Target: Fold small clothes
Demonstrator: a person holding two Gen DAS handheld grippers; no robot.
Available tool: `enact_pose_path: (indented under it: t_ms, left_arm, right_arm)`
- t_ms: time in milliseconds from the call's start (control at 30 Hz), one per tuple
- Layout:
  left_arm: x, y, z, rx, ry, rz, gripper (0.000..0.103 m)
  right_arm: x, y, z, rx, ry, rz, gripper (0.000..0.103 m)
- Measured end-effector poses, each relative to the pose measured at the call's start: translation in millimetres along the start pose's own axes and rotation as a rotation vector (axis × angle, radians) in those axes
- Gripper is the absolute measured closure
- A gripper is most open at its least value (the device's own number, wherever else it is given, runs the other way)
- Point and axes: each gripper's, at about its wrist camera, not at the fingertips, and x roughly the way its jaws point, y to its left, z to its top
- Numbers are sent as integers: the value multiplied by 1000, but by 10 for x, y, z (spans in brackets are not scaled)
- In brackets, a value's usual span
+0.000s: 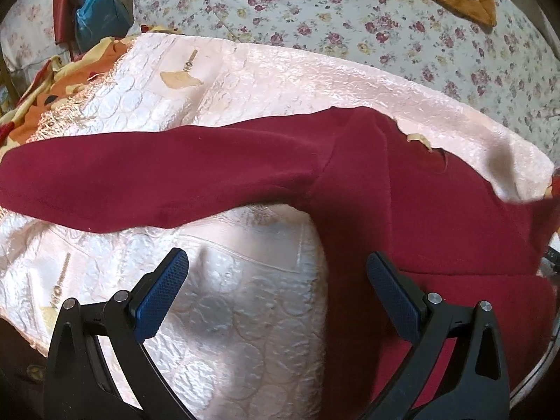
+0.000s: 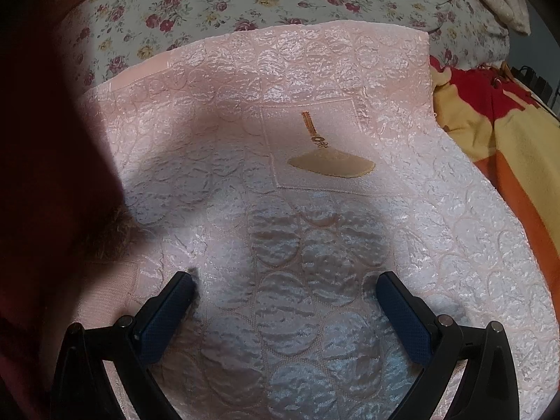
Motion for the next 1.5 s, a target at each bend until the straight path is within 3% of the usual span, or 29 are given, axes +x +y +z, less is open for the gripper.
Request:
enact_pose_path:
  t_ms: [667, 833, 1100, 1300, 1500]
  left_arm:
    - [-193, -514, -130, 65, 18, -67, 1]
    - [-246, -580, -138, 61, 4, -88, 1]
    - [-315, -707, -169, 81, -9, -91, 1]
    - [-340, -731, -170, 77, -12, -80, 1]
    - [-357, -696, -157, 55, -13, -71, 1]
  right_arm:
    - [-30, -45, 11, 6, 30, 2, 0]
    - [-294, -119, 14, -25, 153, 167, 0]
    - [-1527, 57, -419, -131, -61, 331, 0]
    - [-1706, 638, -533, -203, -69, 378, 0]
    - [-1734, 1233, -600, -313, -100, 331, 0]
